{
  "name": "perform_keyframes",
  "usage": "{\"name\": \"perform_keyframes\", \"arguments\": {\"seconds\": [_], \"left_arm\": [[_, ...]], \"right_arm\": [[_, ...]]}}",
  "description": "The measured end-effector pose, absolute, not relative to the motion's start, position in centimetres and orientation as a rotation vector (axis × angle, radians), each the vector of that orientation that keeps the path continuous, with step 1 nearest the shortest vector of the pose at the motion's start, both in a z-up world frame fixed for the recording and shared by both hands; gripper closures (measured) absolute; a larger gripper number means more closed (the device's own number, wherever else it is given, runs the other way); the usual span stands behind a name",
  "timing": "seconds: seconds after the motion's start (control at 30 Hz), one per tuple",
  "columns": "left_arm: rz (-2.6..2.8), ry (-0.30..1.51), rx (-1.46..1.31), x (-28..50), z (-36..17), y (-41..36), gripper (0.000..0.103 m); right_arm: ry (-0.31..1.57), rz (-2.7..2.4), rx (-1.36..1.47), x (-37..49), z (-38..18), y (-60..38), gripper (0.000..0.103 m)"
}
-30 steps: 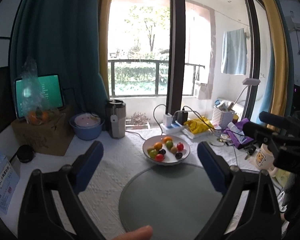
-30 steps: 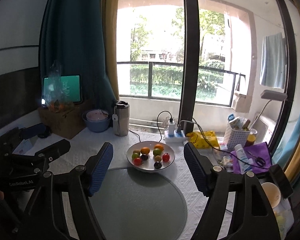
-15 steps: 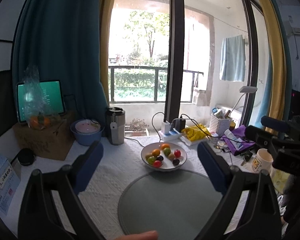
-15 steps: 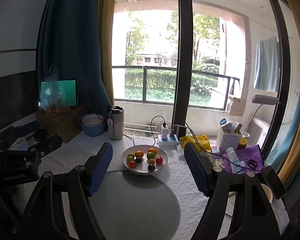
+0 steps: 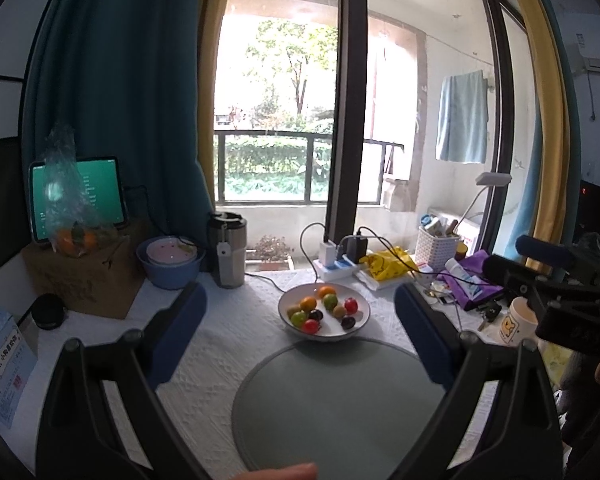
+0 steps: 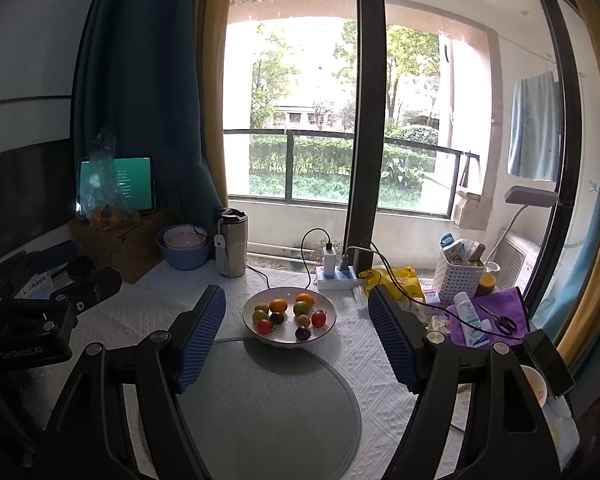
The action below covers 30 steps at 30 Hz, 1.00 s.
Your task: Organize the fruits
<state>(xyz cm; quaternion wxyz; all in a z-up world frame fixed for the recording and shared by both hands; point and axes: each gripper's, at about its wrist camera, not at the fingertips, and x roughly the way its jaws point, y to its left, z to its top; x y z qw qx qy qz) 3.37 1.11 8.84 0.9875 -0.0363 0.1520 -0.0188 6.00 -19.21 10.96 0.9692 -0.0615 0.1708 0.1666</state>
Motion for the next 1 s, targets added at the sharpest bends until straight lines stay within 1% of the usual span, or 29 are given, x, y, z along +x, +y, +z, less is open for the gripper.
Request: {"name": "perform_keyframes", "arguments": {"seconds": [1.0], "left_arm": [[-0.046,0.296,-0.079,3.02,8.89,0.94,0.007]], "right_arm": [[0.339,0.329,-0.127,6.07,10.65,-19.25,0.026]]}}
